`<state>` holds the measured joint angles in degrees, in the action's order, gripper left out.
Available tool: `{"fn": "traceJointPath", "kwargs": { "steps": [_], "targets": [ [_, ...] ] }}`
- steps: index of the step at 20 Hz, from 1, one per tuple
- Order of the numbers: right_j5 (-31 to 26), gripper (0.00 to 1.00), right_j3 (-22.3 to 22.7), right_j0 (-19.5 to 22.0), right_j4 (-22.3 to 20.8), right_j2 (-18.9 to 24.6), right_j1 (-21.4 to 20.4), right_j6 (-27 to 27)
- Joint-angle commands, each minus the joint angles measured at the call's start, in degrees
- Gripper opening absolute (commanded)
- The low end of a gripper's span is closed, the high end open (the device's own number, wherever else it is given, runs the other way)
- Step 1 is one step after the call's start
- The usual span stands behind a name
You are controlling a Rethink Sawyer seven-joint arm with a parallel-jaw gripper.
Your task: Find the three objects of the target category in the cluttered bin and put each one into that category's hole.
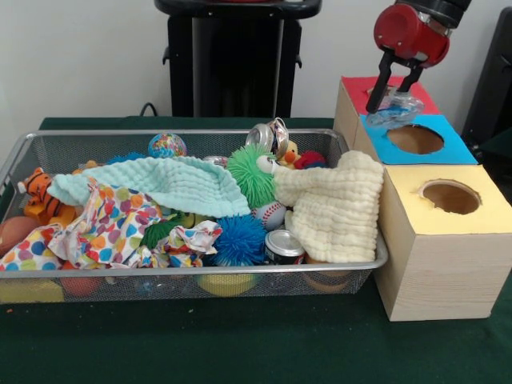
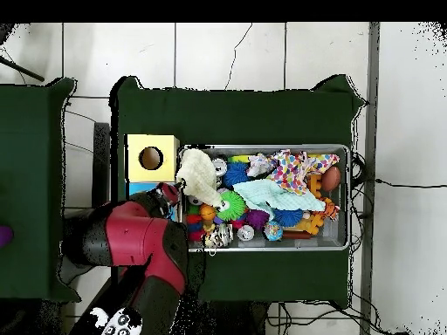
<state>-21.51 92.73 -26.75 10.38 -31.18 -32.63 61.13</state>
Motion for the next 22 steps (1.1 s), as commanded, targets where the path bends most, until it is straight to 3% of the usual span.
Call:
{"fn": "traceJointPath", "kwargs": {
  "steps": [1,15,16,22],
  "targets": [
    [1.84,1.0,1.08,0.39,0.91,4.95,2.96,16.07],
    [-1.15,1.0,-0.68,-0.69,2.13,3.46,4.3,17.33],
    [-1.25,0.0,-0.66,-0.68,1.99,3.45,4.26,17.06],
    [-1.4,0.0,0.13,-0.28,1.26,3.61,2.99,15.82]
  ]
}}
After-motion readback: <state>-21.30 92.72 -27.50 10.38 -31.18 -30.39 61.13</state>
